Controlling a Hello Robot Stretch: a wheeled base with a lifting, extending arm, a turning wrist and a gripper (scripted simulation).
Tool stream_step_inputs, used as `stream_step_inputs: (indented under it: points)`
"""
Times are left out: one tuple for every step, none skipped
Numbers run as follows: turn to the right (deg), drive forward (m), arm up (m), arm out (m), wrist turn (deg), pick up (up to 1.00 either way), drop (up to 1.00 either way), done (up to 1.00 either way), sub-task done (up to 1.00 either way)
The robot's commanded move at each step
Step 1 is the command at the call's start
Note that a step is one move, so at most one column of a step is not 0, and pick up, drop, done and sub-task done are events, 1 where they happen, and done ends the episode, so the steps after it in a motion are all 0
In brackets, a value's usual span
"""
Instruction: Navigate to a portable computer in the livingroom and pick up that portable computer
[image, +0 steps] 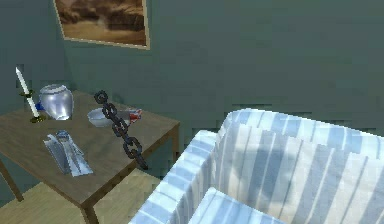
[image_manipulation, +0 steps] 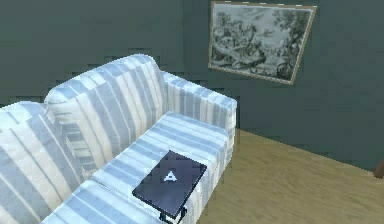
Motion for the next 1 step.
stream_step_inputs:
  points:
    - [0.0, 0.00, 0.10, 0.00, 0.0, 0.00, 0.00, 0.00, 0.00]
